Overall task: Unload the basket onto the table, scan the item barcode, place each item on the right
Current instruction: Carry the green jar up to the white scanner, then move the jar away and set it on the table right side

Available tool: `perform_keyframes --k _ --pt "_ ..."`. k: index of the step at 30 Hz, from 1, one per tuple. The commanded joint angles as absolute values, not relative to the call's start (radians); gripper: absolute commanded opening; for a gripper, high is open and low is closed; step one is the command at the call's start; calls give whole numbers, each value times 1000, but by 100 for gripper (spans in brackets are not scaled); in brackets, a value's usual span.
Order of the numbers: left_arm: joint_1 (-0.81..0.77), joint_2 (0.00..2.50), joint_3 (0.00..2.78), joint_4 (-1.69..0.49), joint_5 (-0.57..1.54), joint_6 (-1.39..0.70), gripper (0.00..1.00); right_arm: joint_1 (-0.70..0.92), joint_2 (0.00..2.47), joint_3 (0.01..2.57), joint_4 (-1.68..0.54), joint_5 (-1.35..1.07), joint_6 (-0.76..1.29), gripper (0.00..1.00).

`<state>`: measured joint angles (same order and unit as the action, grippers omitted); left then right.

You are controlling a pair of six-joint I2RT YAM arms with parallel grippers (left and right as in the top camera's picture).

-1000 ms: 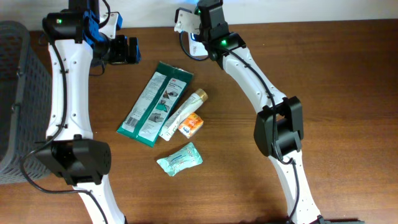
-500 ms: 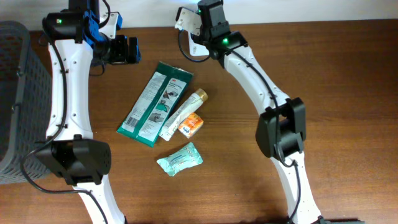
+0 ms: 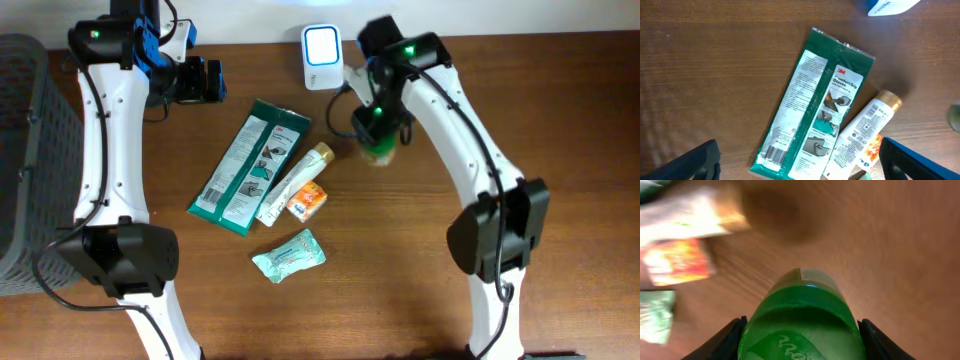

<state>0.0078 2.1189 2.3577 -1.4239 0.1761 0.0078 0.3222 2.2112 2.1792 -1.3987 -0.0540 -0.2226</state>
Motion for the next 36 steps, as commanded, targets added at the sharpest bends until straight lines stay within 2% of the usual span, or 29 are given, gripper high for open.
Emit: perform_keyframes --k 1,6,12,13,14,15,16,20,22,24,26,29,31,34,36 --pt "11 2125 2357 -1423 176 16 99 210 2217 2072 -1340 -73 -170 49" --pt "11 2125 2357 -1423 176 16 99 -11 2217 1965 -1200 -79 -170 49" --pt "11 2125 2357 -1423 176 16 99 -148 2217 1914 -1183 -78 -158 50" --pt "11 2125 2357 -1423 176 16 99 -155 2217 1914 -1193 -78 -159 61" --pt "11 2125 2357 -1423 176 16 99 -159 2217 1914 -1205 -78 -159 85" --pt "11 2125 2357 -1423 176 16 99 -159 2217 1914 -1209 -79 -159 95" --pt "11 2125 2357 -1423 176 16 99 -158 2217 1917 -1215 -80 -159 100" --pt "11 2125 2357 -1423 176 16 99 -157 2189 2084 -1342 -126 -141 98" --pt "11 2125 2357 -1422 176 16 99 -154 2157 2246 -1461 -233 -141 98" --pt "11 2125 2357 -1422 176 16 100 -118 2140 2422 -1634 -353 -141 98" --pt "11 2125 2357 -1423 176 16 99 -61 2137 2481 -1699 -374 -139 98" --pt "11 2125 2357 -1423 176 16 99 79 2134 2391 -1699 -411 -99 98" --pt "11 2125 2357 -1423 176 16 99 183 2134 2233 -1699 -412 -191 99" --pt "11 2125 2357 -1423 176 16 99 307 2134 1983 -1638 -453 -232 80" --pt "11 2125 2357 -1423 176 16 99 376 2134 1848 -1534 -579 -223 76"
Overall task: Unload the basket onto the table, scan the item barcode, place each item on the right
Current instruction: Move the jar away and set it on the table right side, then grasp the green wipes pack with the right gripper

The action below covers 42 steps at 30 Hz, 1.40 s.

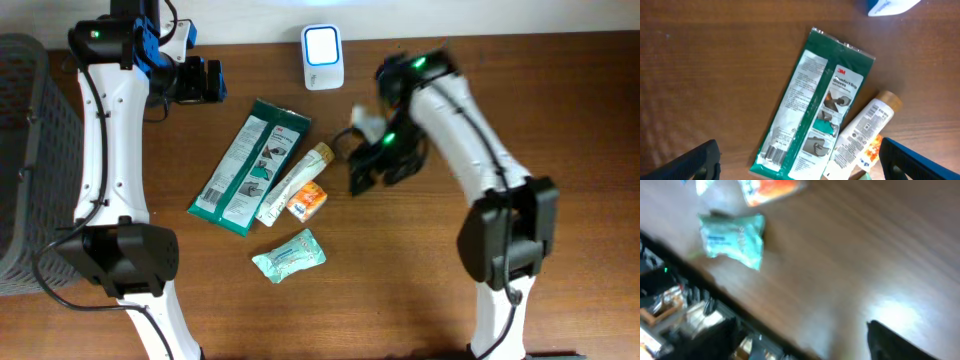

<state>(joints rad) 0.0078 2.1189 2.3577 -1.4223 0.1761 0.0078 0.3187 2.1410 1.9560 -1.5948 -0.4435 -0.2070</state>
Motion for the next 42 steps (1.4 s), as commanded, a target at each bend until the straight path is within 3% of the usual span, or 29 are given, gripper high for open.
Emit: perform_keyframes --k 1,5,10,18,20,22,23,26,33,35,36,38,42 --pt "11 2125 2357 -1423 176 16 99 405 2134 1810 -1482 -605 -169 76" --pt "11 2125 2357 -1423 176 16 99 526 2134 1689 -1233 -573 133 75" --pt "11 2125 2357 -1423 176 16 99 601 2134 1523 -1008 -567 350 72" --pt "11 2125 2357 -1423 176 16 99 643 2134 1431 -891 -590 511 58" --pt "11 2125 2357 -1423 176 16 99 654 2134 1421 -881 -590 515 47" --pt "11 2125 2357 -1423 176 16 99 653 2134 1421 -875 -583 514 6" --pt "11 2125 2357 -1422 176 16 99 653 2134 1422 -873 -583 514 4" --pt "11 2125 2357 -1423 176 16 99 647 2113 1455 -885 -575 450 4" --pt "11 2125 2357 -1423 176 16 99 567 1799 1461 -992 -155 395 4" --pt "11 2125 2357 -1423 176 16 99 550 1779 1461 -983 -264 324 7" --pt "11 2125 2357 -1423 176 16 99 562 1794 1460 -982 -366 310 21" --pt "11 2125 2357 -1423 176 16 99 627 1831 1460 -950 -498 292 30" --pt "11 2125 2357 -1423 176 16 99 781 1903 1460 -875 -533 297 31"
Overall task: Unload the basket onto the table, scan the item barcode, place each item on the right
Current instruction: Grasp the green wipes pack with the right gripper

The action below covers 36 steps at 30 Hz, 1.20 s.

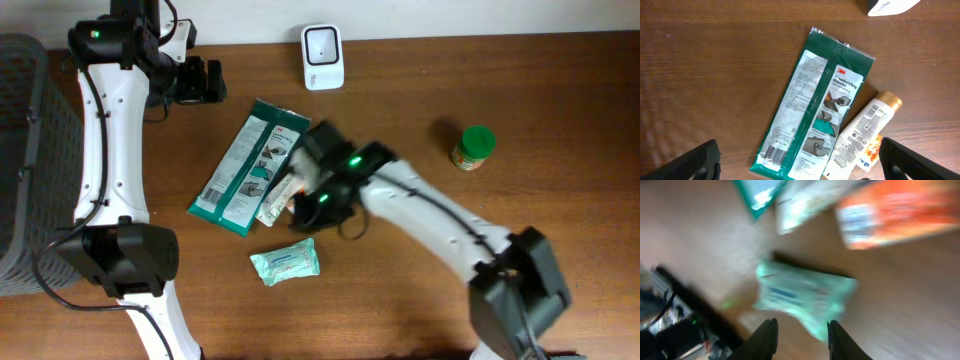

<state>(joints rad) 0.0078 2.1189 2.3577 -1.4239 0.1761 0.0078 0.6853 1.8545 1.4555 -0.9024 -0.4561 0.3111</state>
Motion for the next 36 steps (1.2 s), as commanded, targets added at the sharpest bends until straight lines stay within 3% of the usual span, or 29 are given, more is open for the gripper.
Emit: perform_keyframes --k 1,6,10,16,24,28,36 --pt "11 2125 2357 -1423 176 16 99 831 1932 1460 -851 -539 295 31" --pt "11 2125 2357 -1423 176 16 100 883 2027 1461 -791 -583 273 35" --pt "11 2125 2357 -1423 176 16 99 855 2069 1461 -796 -590 302 47" --pt "11 2125 2357 -1423 176 16 99 701 2070 1461 -928 -375 413 45" --pt "11 2125 2357 -1423 176 16 99 495 2070 1593 -1031 -154 313 48" --pt "11 2125 2357 -1423 176 16 99 407 2069 1626 -1013 -157 265 50" --pt "11 2125 2357 -1423 176 16 99 245 1982 1699 -1276 -291 155 59"
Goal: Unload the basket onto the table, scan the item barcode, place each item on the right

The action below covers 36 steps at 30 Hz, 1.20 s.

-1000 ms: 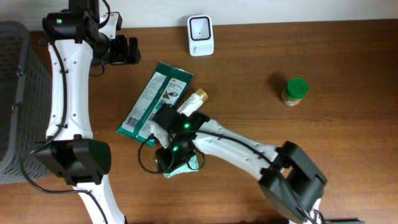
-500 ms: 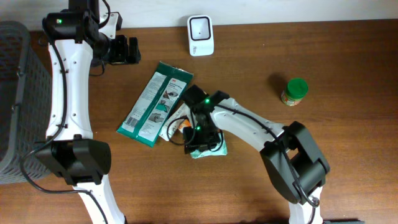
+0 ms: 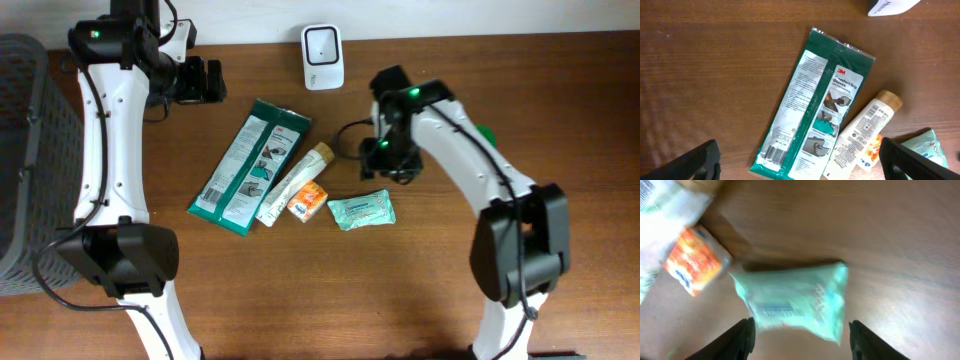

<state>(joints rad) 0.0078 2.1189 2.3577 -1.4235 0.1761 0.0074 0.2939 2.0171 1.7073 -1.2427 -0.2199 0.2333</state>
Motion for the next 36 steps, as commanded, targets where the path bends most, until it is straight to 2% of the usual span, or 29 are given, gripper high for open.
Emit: perform_keyframes --k 1,9,13,14,16,19,20,21,23,25,26,28,31,33,36 --pt "11 2125 2357 -1423 176 16 99 228 1982 1674 -1279 -311 141 59" --pt "10 2125 2357 -1396 181 15 99 194 1983 1445 -1106 -435 128 59" --pt "0 2127 2357 -1365 340 15 99 196 1985 1340 -958 -513 196 59" --pt "-3 2127 2357 -1365 380 15 95 196 1986 1322 -933 -516 213 59" --pt "-26 2128 2357 -1384 434 9 57 196 1988 1281 -878 -521 246 59" --pt "-102 2128 2356 -1448 403 -52 25 195 1988 1271 -863 -524 249 59" --pt "-138 2128 2352 -1494 320 -108 4 195 1988 1271 -858 -524 249 59" --pt "-161 2128 2347 -1519 275 -128 0 195 1988 1271 -854 -524 249 59" --pt "-206 2128 2315 -1536 237 -155 0 195 1988 1271 -841 -528 249 58" --pt "-220 2124 2306 -1511 208 -190 0 195 1988 1271 -836 -532 249 48" --pt "-220 2118 2306 -1495 208 -190 0 195 1988 1271 -835 -532 249 47" --pt "-227 2068 2306 -1483 202 -189 0 195 1988 1271 -836 -532 249 47" --pt "-282 2052 2271 -1577 243 -191 0 195 1988 1271 -833 -532 249 47" --pt "-340 2051 2156 -1493 326 -194 0 195 1988 1271 -832 -538 249 47" --pt "-387 2038 2016 -1365 326 -244 0 195 1988 1271 -837 -527 248 47"
